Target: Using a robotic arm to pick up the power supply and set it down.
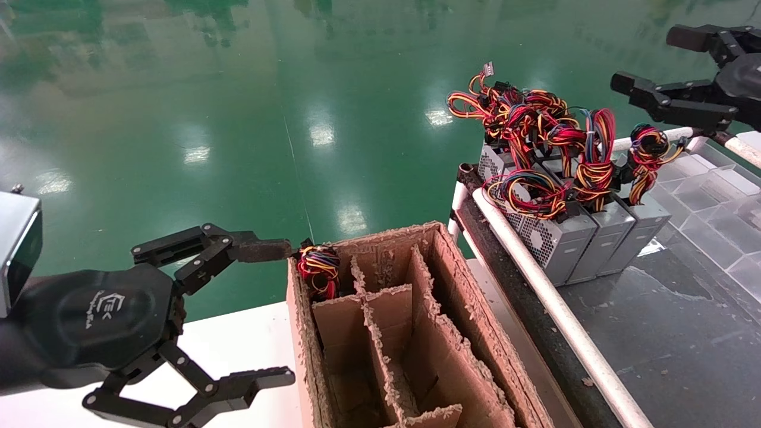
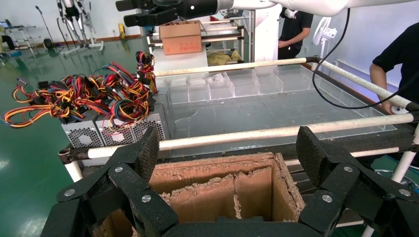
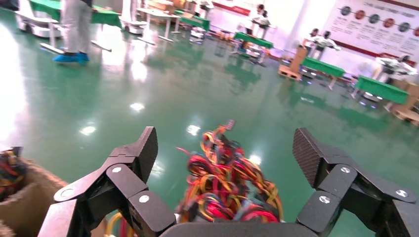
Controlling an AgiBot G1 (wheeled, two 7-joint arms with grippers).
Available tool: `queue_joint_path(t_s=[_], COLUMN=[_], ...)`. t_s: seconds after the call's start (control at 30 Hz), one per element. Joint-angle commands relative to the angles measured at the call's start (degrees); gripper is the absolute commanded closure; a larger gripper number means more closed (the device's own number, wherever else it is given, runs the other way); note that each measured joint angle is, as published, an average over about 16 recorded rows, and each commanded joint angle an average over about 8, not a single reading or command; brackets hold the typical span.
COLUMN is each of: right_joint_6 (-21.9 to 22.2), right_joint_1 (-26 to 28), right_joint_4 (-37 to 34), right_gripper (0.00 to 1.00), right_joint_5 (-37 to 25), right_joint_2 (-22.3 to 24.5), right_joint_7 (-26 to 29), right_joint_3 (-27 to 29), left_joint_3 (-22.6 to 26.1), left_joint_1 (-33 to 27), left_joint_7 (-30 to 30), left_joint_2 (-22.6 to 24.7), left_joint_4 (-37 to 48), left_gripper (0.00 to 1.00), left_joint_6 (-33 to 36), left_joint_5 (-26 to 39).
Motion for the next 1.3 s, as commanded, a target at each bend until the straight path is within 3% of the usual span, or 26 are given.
queue_joint_path(t_s=[0.03, 1.3], right_joint_6=[-0.36, -7.21], right_joint_1=[-1.50, -29.90], right_joint_4=[2.42, 48.33], right_gripper=[0.00, 0.00], right_joint_5=[0.73, 14.49], right_joint_2=[0.30, 6.07], right_joint_7=[1.00, 19.94], right_joint_3=[0.23, 4.51], left_joint_3=[0.00, 0.03], left_joint_1=[0.00, -0.01], left_joint_7=[0.00, 0.02], left_joint_2=[0.00, -0.01], left_joint_4=[0.00, 0.00], left_gripper=[0.00, 0.00], left_joint_6=[0.00, -0.01], left_joint_5=[0.00, -0.02])
